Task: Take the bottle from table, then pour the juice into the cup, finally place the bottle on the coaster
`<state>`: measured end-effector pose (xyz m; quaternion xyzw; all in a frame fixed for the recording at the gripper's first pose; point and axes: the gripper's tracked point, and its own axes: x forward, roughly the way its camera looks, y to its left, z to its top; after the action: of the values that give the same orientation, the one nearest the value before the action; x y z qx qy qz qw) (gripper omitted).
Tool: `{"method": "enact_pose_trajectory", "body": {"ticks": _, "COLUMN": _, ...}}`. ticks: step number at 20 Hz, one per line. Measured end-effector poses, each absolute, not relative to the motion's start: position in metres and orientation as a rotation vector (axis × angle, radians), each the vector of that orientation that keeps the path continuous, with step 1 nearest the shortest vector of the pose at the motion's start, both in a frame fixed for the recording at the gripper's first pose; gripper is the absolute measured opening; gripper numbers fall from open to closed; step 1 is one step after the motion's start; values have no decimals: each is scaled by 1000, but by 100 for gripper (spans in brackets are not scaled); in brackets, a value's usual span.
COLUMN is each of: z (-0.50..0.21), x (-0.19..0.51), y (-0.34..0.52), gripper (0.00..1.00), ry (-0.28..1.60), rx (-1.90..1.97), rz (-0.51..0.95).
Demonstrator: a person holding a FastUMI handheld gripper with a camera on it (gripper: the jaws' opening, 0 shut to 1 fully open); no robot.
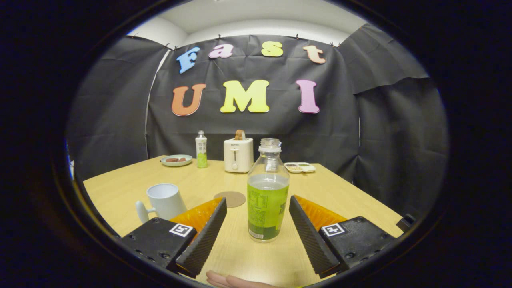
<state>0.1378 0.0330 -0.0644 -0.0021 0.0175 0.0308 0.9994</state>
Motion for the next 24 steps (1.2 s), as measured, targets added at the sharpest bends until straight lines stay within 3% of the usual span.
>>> {"method": "enact_pose_trajectory", "body": {"ticks": 15, "z": -65, "x": 201, "y": 20, "gripper": 100, "ry": 51, "rx": 46, "rz": -4}}
{"method": "enact_pose_trajectory", "body": {"ticks": 17, "z": -63, "x": 200, "y": 22, "gripper": 82, "ry": 58, "rx": 45, "rz": 5}}
{"method": "enact_pose_trajectory", "body": {"ticks": 20, "z": -55, "x": 184, "y": 33, "gripper": 81, "ry": 54, "rx": 55, "rz": 44}}
{"method": "enact_pose_trajectory", "body": {"ticks": 24, "z": -32, "x": 160, "y": 16, "gripper": 80, "ry": 18, "rx": 31, "rz": -22}}
